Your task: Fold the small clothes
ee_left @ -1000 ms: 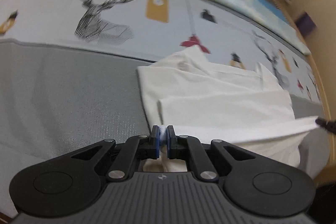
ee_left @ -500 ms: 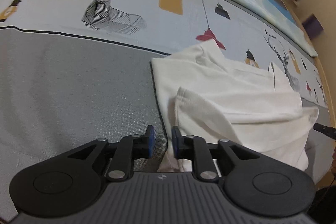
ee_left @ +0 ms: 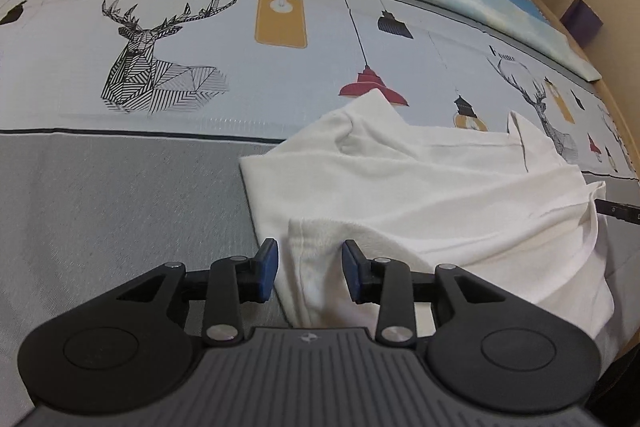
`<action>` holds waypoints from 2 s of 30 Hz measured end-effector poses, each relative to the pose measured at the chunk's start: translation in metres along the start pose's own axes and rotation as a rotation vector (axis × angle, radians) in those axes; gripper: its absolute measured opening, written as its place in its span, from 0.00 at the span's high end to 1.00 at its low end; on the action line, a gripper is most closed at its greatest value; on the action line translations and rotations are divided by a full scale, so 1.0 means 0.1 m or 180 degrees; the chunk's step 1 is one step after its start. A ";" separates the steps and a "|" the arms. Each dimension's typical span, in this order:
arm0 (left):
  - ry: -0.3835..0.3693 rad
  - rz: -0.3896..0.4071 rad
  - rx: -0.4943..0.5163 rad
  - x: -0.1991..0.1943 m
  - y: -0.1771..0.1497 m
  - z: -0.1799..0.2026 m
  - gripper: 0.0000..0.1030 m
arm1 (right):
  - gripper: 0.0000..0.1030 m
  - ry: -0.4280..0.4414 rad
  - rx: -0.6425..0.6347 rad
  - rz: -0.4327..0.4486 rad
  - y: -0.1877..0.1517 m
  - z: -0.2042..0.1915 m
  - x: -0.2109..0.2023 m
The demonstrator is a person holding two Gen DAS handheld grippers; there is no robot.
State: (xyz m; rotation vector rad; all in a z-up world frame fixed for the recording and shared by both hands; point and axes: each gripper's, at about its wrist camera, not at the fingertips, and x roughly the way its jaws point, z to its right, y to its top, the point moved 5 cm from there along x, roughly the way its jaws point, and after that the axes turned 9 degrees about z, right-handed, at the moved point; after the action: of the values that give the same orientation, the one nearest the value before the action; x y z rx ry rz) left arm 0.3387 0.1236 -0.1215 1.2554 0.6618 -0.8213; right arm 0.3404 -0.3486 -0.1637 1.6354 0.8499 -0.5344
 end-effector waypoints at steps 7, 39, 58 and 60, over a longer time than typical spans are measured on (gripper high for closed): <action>0.0033 0.0280 0.0142 -0.05 0.18 -0.02 0.95 | 0.93 -0.0010 -0.0056 0.0014 0.09 -0.03 0.19; -0.0986 0.0064 0.0097 -0.17 0.29 0.24 0.88 | 0.74 0.0275 0.0183 0.0616 0.54 -0.04 0.00; -0.0278 -0.1067 0.1531 -0.21 -0.78 0.40 0.89 | 0.76 -0.0252 -0.1020 -0.0878 -0.68 0.04 -0.41; -0.0265 -0.0912 0.1390 -0.29 -0.63 0.41 0.89 | 0.76 -0.0401 -0.1094 -0.0884 -0.64 0.08 -0.42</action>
State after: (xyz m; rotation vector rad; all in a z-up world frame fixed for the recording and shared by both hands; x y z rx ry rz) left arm 0.2695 0.0820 -0.1243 1.5265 0.6217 -1.2993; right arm 0.2651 -0.3618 -0.1757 1.1673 1.0196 -0.6378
